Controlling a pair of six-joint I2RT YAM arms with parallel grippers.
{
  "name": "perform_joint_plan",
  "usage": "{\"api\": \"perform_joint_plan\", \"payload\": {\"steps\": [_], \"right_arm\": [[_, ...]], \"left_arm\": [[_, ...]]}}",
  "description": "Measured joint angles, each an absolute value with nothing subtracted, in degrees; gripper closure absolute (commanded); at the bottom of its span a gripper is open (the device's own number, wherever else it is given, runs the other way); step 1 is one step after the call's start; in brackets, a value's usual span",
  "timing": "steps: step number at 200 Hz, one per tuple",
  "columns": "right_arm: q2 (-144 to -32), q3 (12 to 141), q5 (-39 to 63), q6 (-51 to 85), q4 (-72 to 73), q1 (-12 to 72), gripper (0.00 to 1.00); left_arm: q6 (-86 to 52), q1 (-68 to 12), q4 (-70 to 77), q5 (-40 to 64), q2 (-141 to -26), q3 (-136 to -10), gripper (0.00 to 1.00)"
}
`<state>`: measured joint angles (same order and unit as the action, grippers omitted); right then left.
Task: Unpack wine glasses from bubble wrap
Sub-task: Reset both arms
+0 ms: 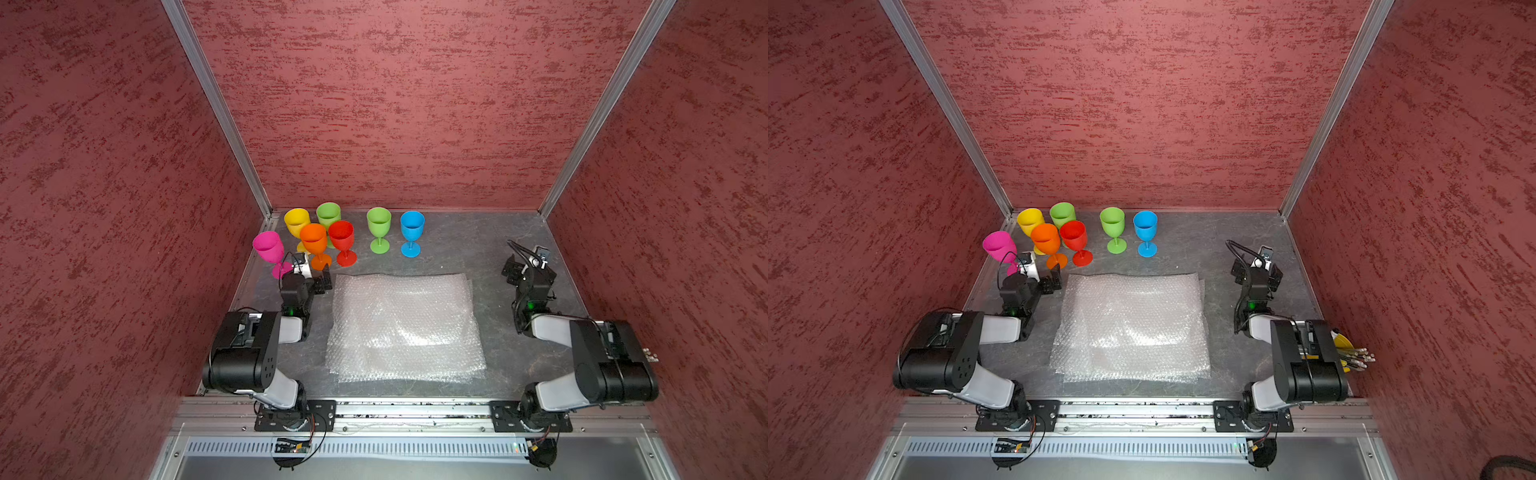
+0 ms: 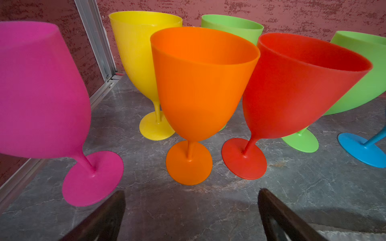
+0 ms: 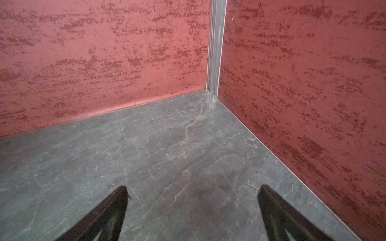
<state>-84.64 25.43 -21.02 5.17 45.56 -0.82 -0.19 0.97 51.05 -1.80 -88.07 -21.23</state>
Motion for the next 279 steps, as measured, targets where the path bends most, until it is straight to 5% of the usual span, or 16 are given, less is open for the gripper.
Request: {"api": "perform_joint_plan", "payload": {"steps": [69, 127, 279], "right_arm": [[-82.7, 21.9, -16.3, 5.5, 48.9, -3.7, 0.01], [-87.7, 12.9, -6.0, 3.7, 66.6, -3.5, 0.01], [-88.4, 12.1, -7.7, 1.7, 76.4, -1.3, 0.01]], "left_arm": [[-0.2, 1.0, 51.0, -1.4, -88.1, -21.2, 0.00], [-0.2, 1.1, 51.0, -1.4, -88.1, -21.2, 0.01], [0.3, 2.0, 51.2, 0.5, -88.1, -21.0, 0.00]]}}
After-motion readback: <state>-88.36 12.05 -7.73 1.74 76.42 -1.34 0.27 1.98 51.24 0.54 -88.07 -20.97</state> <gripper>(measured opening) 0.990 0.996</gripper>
